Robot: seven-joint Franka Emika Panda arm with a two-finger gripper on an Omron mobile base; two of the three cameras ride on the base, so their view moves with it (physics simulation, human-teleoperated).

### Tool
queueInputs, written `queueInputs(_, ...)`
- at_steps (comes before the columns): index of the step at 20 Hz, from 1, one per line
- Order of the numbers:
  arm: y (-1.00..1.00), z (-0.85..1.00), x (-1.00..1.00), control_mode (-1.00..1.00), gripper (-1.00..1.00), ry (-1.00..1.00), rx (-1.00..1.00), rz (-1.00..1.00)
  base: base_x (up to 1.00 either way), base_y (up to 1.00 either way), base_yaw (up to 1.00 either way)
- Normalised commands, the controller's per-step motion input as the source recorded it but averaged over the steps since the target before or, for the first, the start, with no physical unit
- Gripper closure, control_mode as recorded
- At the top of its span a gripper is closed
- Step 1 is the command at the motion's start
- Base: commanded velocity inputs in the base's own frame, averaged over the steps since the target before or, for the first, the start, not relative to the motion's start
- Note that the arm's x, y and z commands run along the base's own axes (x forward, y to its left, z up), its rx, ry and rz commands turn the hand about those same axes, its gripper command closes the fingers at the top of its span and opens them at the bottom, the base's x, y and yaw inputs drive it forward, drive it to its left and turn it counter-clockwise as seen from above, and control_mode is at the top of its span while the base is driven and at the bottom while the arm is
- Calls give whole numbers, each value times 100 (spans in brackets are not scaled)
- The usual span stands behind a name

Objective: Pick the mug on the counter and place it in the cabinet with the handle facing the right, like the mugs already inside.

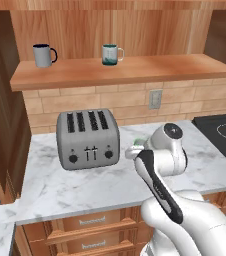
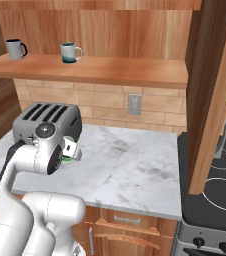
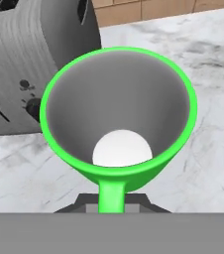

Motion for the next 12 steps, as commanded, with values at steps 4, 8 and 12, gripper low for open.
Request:
queueInputs(4,0,41,-19,-100,100,-2,0,7,0,0,0)
queueInputs(8,0,49,-25,-100,100,-3,0,8,0,0,0)
queueInputs(12,0,55,-19,-100,100,-3,0,8,0,0,0)
